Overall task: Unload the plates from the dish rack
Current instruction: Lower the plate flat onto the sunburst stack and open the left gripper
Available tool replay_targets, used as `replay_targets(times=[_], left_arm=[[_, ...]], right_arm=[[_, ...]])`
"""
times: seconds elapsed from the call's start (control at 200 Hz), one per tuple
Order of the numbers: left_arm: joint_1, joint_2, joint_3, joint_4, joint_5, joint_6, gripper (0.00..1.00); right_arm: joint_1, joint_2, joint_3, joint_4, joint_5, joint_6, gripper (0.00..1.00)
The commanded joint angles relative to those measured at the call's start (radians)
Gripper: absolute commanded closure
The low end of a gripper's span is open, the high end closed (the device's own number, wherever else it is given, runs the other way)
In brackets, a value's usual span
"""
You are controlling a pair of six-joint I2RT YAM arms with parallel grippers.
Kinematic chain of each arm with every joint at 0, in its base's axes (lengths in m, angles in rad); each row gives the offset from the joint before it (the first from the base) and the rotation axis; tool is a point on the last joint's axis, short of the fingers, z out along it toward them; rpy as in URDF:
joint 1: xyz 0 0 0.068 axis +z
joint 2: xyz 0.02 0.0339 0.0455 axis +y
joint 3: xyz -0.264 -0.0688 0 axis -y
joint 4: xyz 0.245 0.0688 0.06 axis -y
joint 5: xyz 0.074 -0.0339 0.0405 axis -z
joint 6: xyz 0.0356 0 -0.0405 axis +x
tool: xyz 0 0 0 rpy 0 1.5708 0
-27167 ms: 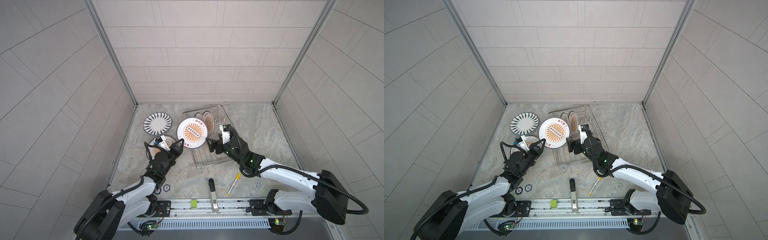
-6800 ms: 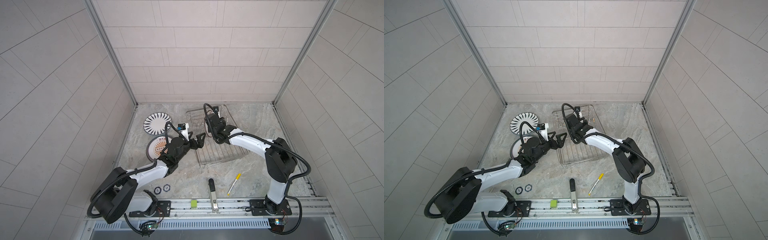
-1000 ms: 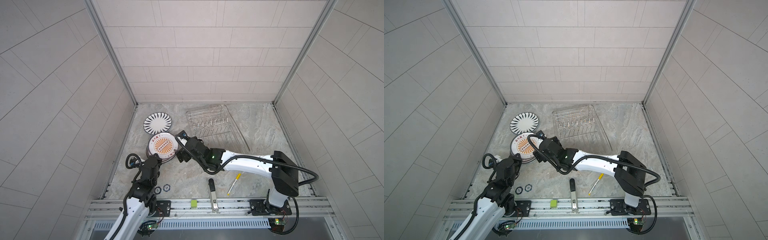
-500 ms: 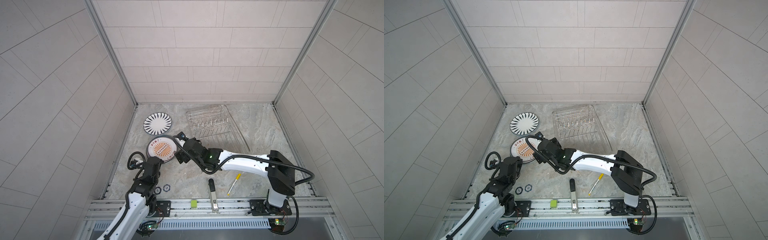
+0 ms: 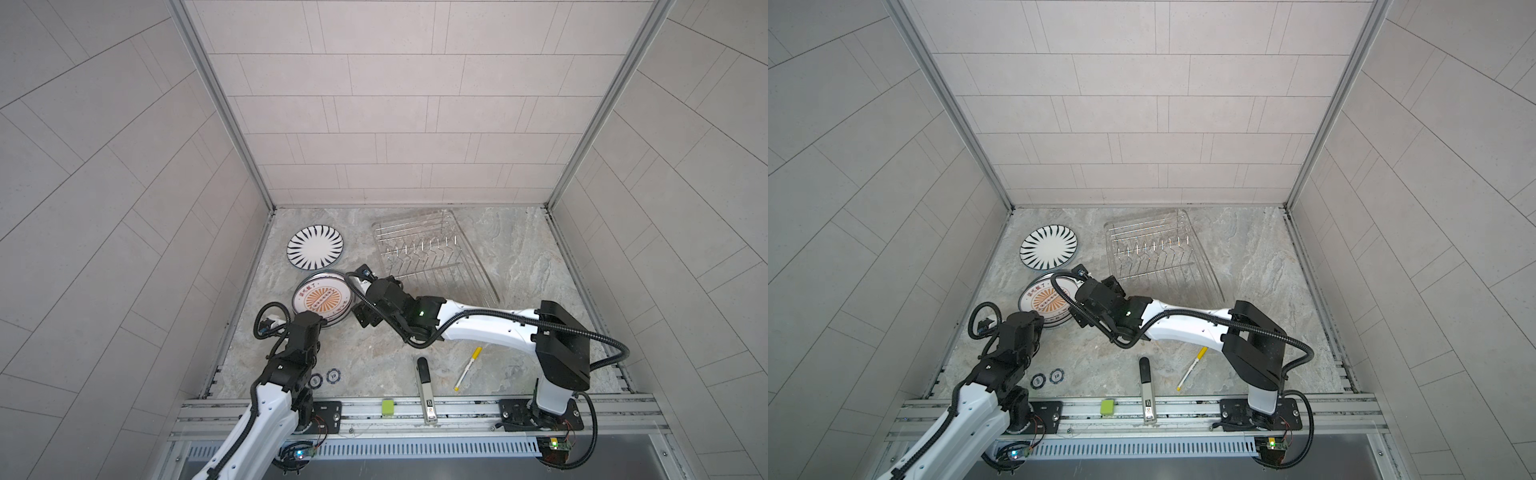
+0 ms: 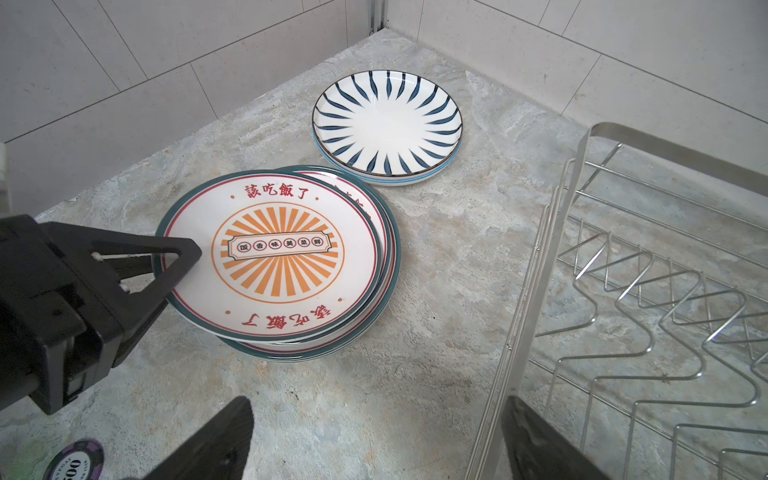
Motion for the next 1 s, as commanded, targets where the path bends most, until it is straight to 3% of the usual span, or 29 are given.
replay_targets(times=[0.0, 0.165, 0.285, 0.646, 0.791, 0.996], left_arm=[[0.009, 0.009, 0.013, 0.024, -0.019, 0.008, 0.77], [0.009, 0.042, 0.017, 0.036, -0.004, 0.015, 0.73], [0.010, 0.039, 0.029, 0.008, -0.035, 0.027, 0.52], [0.018, 0.046, 0.029, 0.000, -0.083, 0.051, 0.48], [0.017, 0.016, 0.041, -0.021, -0.098, 0.068, 0.36], [0.018, -0.011, 0.041, -0.044, -0.119, 0.075, 0.32]], right_arm=[[0.005, -0.008, 0.015, -0.018, 0.027, 0.004, 0.05], [0.005, -0.023, -0.003, -0.011, 0.031, 0.006, 0.05], [0.005, -0.037, -0.015, -0.005, 0.039, 0.006, 0.05], [0.005, -0.059, -0.040, 0.002, 0.055, 0.009, 0.05], [0.005, -0.075, -0.047, 0.005, 0.054, 0.012, 0.05], [0.004, -0.113, -0.082, 0.016, 0.067, 0.011, 0.05]])
